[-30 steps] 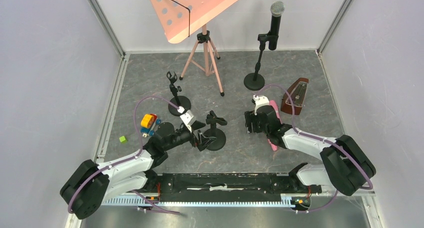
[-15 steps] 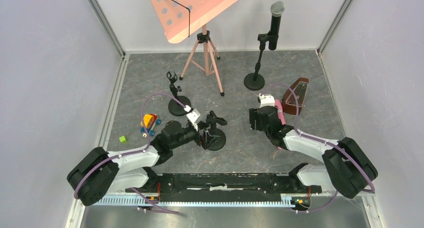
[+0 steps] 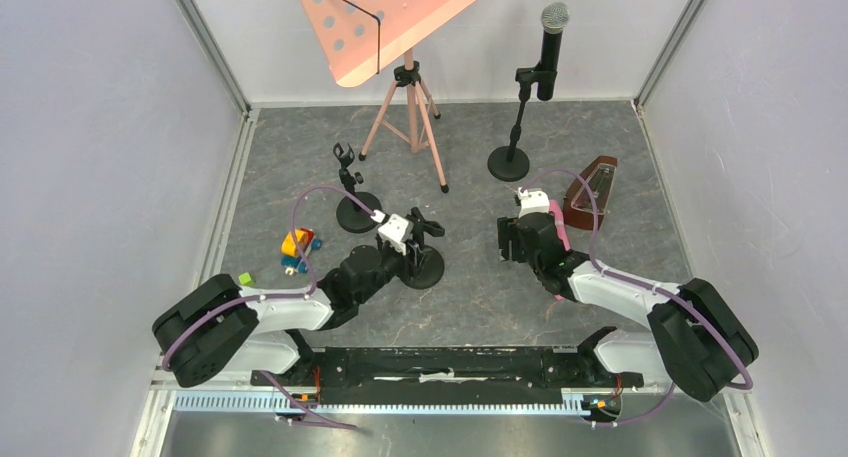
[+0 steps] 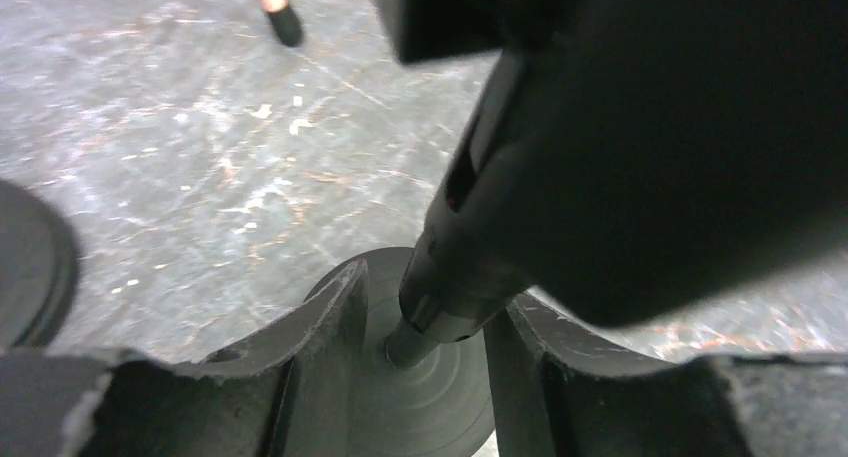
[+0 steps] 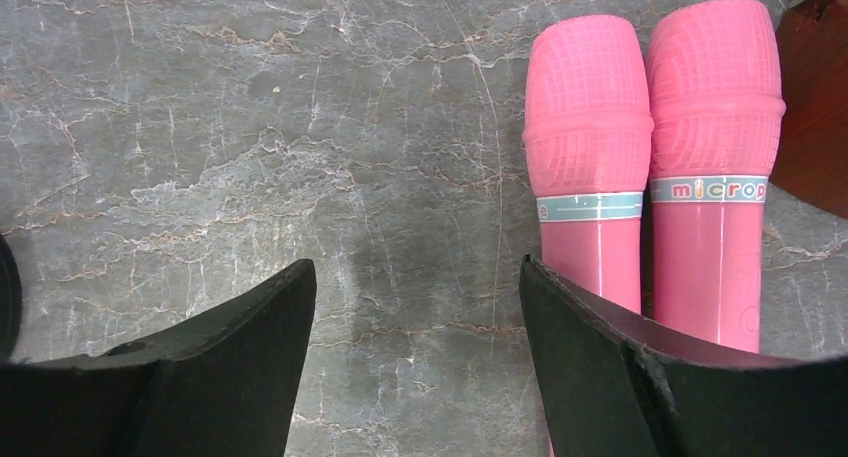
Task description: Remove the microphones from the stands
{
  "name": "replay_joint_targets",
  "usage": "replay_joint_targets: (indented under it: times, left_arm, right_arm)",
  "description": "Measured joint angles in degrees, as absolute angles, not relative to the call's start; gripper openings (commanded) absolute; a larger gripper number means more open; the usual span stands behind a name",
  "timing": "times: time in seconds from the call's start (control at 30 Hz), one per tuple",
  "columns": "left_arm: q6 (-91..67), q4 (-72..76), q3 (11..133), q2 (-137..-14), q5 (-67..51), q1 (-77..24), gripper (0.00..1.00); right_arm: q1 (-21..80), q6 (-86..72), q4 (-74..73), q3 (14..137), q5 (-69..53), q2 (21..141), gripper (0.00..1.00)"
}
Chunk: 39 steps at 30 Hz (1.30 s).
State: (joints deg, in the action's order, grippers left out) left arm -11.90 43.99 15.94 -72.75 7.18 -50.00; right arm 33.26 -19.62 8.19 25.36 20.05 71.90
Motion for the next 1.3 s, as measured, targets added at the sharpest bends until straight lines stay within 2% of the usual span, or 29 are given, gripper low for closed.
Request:
replay_joint_targets:
  times: [0.2,0.3,0.5,0.6,0.7,0.97,1.3]
  left_arm:
    - [-10.1,44.9,16.0,-73.6,20.7,-50.0,0.48]
    - [-9.8,44.4,16.0,-73.6,27.6,-49.8,0.52]
    - [-10.7,38.6,17.7,-73.6,34.0,-45.5,0.54]
    - [-12.1,36.2,17.9,-73.1,34.9,-42.9,0.55]
    - [-13.5,33.9,17.6,-71.1,34.9,-40.9,0.64]
    - [-15.7,29.5,17.1,-67.8,34.8,-36.3,0.71]
    - [-16.1,26.1,17.1,-68.0,34.2,-34.8,0.89]
  right_arm:
    - [33.3,-19.2,8.1,25.4,20.0,71.7,0.81]
    - [33.3,-19.1,8.2,25.4,19.9,71.7,0.81]
    - [33.3,-19.0,8.2,25.4,19.7,71.7,0.81]
    - [33.3,-19.0,8.2,25.4,19.6,71.7,0.81]
    - [33.3,-19.0,8.2,25.4,19.6,71.7,0.81]
    - [33.3,-18.9,8.2,25.4,19.3,71.7,0.81]
    - [33.3,-18.6,8.1,25.4,19.3,71.7,0.82]
